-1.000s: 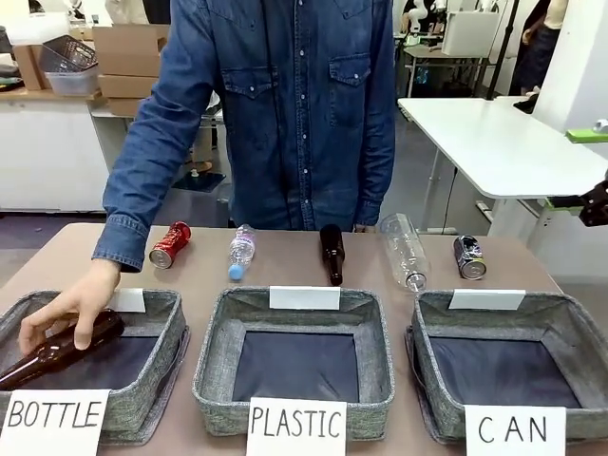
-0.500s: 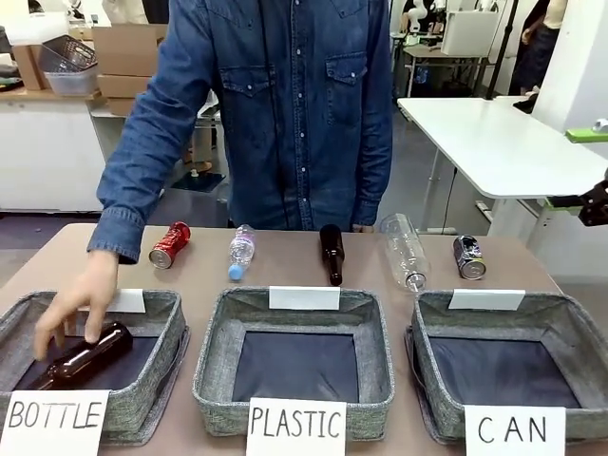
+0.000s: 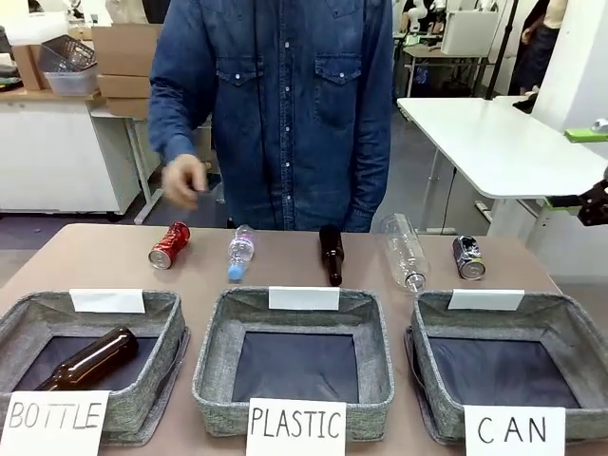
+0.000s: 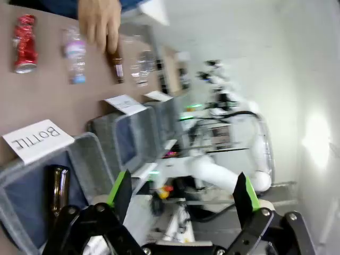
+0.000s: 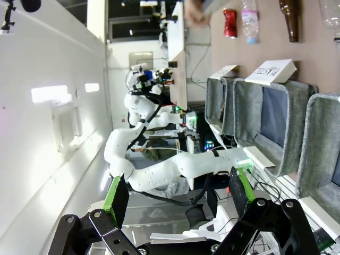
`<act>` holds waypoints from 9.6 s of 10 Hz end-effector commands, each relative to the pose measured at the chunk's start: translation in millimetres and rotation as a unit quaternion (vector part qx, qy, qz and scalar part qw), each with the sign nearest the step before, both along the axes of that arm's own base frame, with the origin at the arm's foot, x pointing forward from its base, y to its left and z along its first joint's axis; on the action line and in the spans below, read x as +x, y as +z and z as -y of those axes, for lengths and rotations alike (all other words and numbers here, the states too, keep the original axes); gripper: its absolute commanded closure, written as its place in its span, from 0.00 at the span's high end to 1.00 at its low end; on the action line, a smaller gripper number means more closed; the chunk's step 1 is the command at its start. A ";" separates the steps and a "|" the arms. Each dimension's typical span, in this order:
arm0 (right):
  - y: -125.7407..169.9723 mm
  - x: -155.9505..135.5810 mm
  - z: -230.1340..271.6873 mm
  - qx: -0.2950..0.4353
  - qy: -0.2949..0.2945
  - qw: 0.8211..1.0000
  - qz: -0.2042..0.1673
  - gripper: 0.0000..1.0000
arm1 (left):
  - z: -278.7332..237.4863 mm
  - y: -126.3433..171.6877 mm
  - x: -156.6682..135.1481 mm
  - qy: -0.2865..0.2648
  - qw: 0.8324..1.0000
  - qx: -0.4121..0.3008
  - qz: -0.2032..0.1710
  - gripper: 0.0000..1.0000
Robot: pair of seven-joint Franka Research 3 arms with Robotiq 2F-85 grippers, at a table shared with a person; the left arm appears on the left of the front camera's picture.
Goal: Sort the can waste into the basket.
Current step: Pick up the can waste from the table and place it in the right Fabric basket.
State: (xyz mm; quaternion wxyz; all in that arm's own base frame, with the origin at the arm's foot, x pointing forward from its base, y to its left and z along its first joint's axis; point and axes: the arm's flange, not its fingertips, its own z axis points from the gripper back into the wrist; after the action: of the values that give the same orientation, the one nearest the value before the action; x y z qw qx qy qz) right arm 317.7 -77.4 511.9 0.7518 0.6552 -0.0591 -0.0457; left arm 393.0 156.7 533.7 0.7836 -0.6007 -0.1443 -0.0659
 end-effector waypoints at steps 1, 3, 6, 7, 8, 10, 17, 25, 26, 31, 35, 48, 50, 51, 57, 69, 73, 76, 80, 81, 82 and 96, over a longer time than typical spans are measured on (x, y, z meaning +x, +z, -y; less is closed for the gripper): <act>2.8 3.1 -0.3 0.009 0.001 1.000 0.014 1.00 | 36.8 15.6 17.5 0.009 0.992 0.127 0.000 1.00; 2.8 3.1 -0.3 0.009 0.001 1.000 0.014 1.00 | 86.5 21.5 48.3 0.107 0.960 0.258 0.002 1.00; 2.8 3.1 -0.3 0.009 0.001 1.000 0.014 1.00 | 46.6 27.6 34.5 0.024 0.990 0.134 0.031 1.00; 2.8 3.1 -0.3 0.009 0.001 1.000 0.014 1.00 | 66.3 31.5 46.5 0.049 0.981 0.183 0.038 1.00; 2.8 3.1 -0.3 0.009 0.001 1.000 0.014 1.00 | 93.0 12.7 72.6 0.051 0.969 0.236 0.041 1.00; 2.8 3.1 -0.3 0.009 0.001 1.000 0.014 1.00 | 162.3 -62.4 132.3 0.000 0.952 0.305 0.016 1.00; 2.8 3.1 -0.3 0.009 0.001 1.000 0.014 1.00 | 216.7 -174.2 199.2 0.048 0.915 0.398 0.039 1.00; 2.8 3.1 -0.3 0.009 0.001 1.000 0.014 1.00 | 232.2 -221.2 234.5 0.062 0.868 0.493 0.010 1.00; 2.8 3.1 -0.3 0.009 0.001 1.000 0.014 1.00 | 231.9 -222.5 234.4 0.061 0.867 0.494 0.008 1.00; 2.8 3.1 -0.3 0.009 0.001 1.000 0.014 1.00 | 230.7 -225.0 235.4 0.065 0.861 0.505 0.014 0.35; 2.8 3.1 -0.3 0.009 0.001 1.000 0.014 1.00 | 230.1 -226.4 234.9 0.068 0.860 0.505 0.011 0.00; 2.8 3.1 -0.3 0.009 0.001 1.000 0.014 1.00 | 136.9 -19.6 -85.2 -0.073 0.906 0.318 0.272 0.00; 2.8 3.1 -0.3 0.009 0.001 1.000 0.014 1.00 | 138.3 -15.6 -73.0 -0.093 0.917 0.319 0.222 0.00; 2.8 3.1 -0.3 0.009 0.001 1.000 0.014 1.00 | 138.3 -15.6 -73.0 -0.093 0.917 0.319 0.222 0.00; 2.8 3.1 -0.3 0.009 0.001 1.000 0.014 1.00 | 140.8 -20.2 -71.9 -0.091 0.916 0.315 0.229 0.30; 55.1 -84.8 177.8 -0.118 -0.160 0.980 0.012 1.00 | 778.7 -24.5 -142.5 -0.392 0.681 0.354 0.507 0.30; 55.1 -84.8 177.8 -0.118 -0.160 0.980 0.012 1.00 | 814.2 -71.1 -141.5 -0.424 0.667 0.389 0.473 0.30; 55.1 -84.8 177.8 -0.118 -0.160 0.980 0.012 1.00 | 815.4 -73.4 -146.6 -0.436 0.647 0.393 0.487 0.89; 55.1 -84.8 177.8 -0.118 -0.160 0.980 0.012 1.00 | 810.8 -72.0 -140.4 -0.432 0.645 0.395 0.492 1.00; 55.1 -84.8 177.8 -0.118 -0.160 0.980 0.012 1.00 | 808.6 -72.1 -138.2 -0.431 0.647 0.394 0.490 1.00; 55.1 -84.8 177.8 -0.118 -0.160 0.980 0.012 1.00 | 807.3 -71.8 -136.5 -0.431 0.648 0.393 0.490 1.00; 103.5 65.6 -133.7 -0.038 0.152 0.977 0.148 1.00 | 220.6 20.4 -42.3 -0.142 0.956 0.222 0.129 1.00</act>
State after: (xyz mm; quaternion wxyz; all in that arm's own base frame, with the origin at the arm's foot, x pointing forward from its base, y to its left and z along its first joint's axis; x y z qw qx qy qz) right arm 378.3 53.5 614.2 0.7742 0.6124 -0.0580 0.1493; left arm 346.0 -79.9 552.3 0.8590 -0.3681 -0.1278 -0.3322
